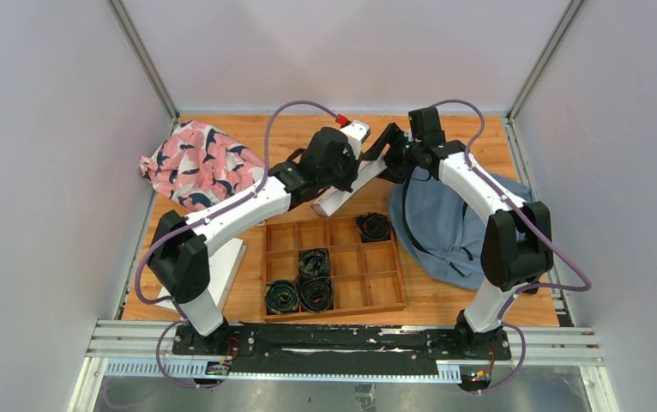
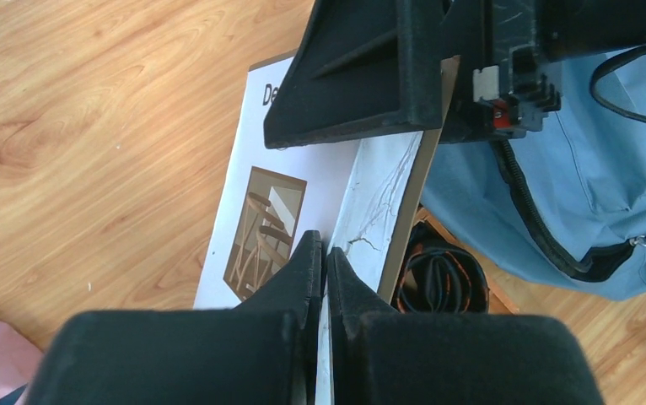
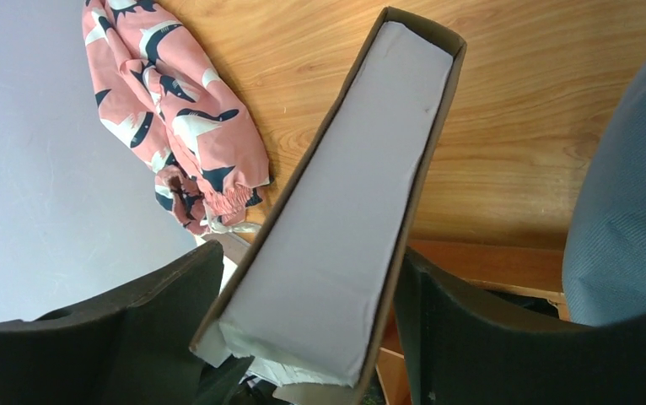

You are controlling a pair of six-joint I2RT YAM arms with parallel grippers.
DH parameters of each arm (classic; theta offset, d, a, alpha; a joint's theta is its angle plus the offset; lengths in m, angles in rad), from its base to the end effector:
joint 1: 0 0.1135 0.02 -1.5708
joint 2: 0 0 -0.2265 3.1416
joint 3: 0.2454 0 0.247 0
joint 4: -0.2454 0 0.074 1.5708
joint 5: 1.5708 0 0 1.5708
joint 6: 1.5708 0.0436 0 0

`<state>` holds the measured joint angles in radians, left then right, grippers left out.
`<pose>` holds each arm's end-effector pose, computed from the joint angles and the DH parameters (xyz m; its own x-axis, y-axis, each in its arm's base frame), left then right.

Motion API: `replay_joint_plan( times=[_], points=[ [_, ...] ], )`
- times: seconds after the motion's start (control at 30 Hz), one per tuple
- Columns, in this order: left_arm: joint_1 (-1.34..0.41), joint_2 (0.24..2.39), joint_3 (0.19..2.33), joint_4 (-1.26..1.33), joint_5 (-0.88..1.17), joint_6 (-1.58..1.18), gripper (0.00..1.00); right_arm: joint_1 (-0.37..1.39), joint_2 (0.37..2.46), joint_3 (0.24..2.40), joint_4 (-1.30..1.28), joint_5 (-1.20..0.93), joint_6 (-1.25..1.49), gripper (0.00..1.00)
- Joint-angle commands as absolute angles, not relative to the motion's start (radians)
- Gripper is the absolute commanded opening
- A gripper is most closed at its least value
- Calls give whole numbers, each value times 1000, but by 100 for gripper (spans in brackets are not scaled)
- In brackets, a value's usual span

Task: Pack the student bag
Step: Place the book in the student bag.

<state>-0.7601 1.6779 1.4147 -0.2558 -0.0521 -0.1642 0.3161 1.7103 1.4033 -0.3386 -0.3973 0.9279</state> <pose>0.2866 -0.2693 0.2760 -0.4618 0.2138 -0.8609 0.5877 0.8006 -0.1165 0.3647 0.1370 0.2539 -0.8074 0.5124 -0.2925 0.1098 0.6175 0.7789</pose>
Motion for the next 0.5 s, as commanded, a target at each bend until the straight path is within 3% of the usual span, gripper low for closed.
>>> replay_joint_plan(
  times=[0.0, 0.1, 0.3, 0.37, 0.47],
  points=[
    [-784, 1701, 1423, -225, -46, -159, 0, 328, 1708, 1362, -308, -420, 958, 71],
    [-792, 1713, 1423, -225, -45, -147, 0, 328, 1706, 1344, -291, -428, 966, 61],
    [-804, 1768, 1523, -346, -93, -128, 3, 327, 1711, 1322, -269, -454, 966, 26],
    [-806, 1764, 1539, -363, -85, -131, 23, 325, 1707, 1303, -246, -465, 960, 6],
    [-807, 1761, 1601, -437, -86, -138, 54, 311, 1697, 1282, -215, -499, 935, 0]
  ],
)
